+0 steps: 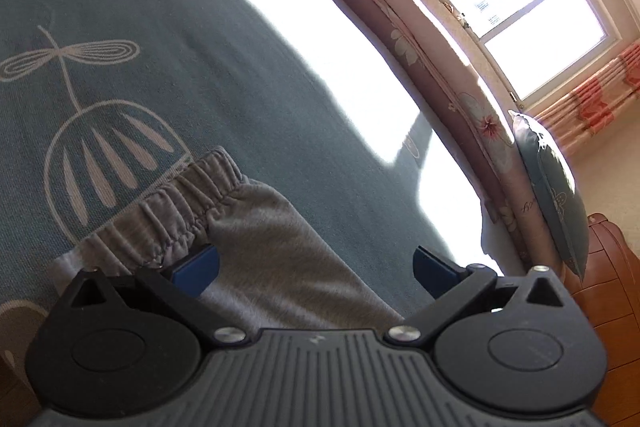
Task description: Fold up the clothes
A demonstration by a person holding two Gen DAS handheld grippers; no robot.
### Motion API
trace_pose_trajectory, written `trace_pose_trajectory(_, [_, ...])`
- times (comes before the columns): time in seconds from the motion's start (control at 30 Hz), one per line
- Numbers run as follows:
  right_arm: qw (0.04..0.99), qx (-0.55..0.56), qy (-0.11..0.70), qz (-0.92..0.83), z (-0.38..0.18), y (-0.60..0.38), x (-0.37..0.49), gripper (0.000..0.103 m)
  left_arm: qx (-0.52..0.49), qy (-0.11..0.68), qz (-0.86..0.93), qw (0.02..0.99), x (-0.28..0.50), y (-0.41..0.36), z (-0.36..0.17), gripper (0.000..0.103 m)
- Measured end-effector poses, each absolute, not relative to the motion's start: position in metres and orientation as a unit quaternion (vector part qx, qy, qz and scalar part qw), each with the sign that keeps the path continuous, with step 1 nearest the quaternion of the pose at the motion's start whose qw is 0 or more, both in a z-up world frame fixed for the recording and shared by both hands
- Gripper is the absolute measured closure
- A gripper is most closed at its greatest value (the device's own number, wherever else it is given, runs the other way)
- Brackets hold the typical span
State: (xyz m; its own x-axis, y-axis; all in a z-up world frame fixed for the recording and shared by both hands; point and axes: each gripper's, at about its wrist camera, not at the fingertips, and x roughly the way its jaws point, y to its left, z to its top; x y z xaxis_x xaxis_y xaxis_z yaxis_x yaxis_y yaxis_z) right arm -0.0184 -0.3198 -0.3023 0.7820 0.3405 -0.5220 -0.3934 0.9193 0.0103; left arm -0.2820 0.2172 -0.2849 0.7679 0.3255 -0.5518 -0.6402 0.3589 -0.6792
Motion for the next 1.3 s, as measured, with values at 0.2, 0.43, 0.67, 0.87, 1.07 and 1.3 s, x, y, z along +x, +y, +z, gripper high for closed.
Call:
trace_pose_trajectory(0.2, [0.942, -0.049, 0.268, 0.194, -0.302, -0.319, -0.019, 0.000, -0.457, 0.174, 0.286, 0.824, -0.261, 0.216, -0.290, 0.001])
trace_pose_trajectory(0.43, [0.942, -0.059, 0.266, 0.198, -0.302, -0.319, -0.022, 0.000, -0.434, 0.175, 0.278, 0.839, -0.233, 0.228, -0.291, 0.001])
trace_pose_trajectory(0.67, [0.941, -0.062, 0.264, 0.200, -0.303, -0.319, -0.021, 0.000, -0.418, 0.193, 0.284, 0.841, -0.239, 0.218, -0.278, 0.001])
trace_pose_trajectory(0.87, [0.942, -0.060, 0.265, 0.196, -0.303, -0.317, -0.020, 0.000, -0.408, 0.270, 0.214, 0.846, -0.240, 0.184, -0.271, 0.001])
trace_pose_trajectory(1.07, [0.942, -0.059, 0.267, 0.193, -0.302, -0.316, -0.020, 0.000, -0.403, 0.315, 0.271, 0.816, -0.249, 0.173, -0.284, 0.001])
trace_pose_trajectory(1.3, [0.942, -0.059, 0.268, 0.194, -0.302, -0.316, -0.019, 0.000, -0.406, 0.279, 0.320, 0.809, -0.281, 0.159, -0.276, 0.001])
